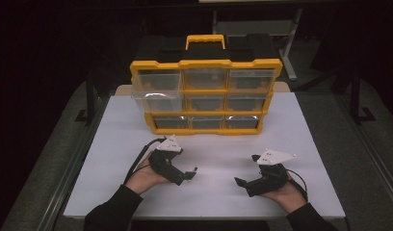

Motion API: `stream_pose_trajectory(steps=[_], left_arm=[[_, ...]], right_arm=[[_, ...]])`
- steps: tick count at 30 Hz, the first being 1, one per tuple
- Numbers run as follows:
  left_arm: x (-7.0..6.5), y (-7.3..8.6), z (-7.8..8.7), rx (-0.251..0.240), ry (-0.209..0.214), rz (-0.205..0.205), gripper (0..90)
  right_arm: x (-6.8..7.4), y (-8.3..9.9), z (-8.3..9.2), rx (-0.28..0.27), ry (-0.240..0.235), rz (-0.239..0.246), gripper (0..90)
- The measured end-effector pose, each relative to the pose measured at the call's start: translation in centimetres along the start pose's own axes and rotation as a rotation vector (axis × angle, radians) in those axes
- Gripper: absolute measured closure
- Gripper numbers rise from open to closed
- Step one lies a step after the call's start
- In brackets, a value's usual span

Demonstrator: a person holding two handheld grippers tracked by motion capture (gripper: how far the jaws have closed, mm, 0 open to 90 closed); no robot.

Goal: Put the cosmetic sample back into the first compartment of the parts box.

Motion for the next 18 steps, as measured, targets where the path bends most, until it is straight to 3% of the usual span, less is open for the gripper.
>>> stream_pose_trajectory(steps=[10, 18], left_arm=[[0.0, -0.2, -0.9, 0.022, -0.012, -0.014, 0.0], [-0.4, 0.3, -1.8, 0.061, -0.015, -0.027, 13.9]], right_arm=[[0.0, 0.0, 0.0, 0.000, 0.000, 0.001, 0.0], [-0.1, 0.0, -0.1, 0.000, -0.003, 0.002, 0.0]])
Point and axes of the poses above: each handheld gripper's, and its own axes: z roughly backward along the jaws, y roughly out of its underside, x roughly to its left, the point moved 6 cm from there along -z, roughly forward along the jaws, and after that the axes turned 2 degrees about -x, right-handed, at the moved point
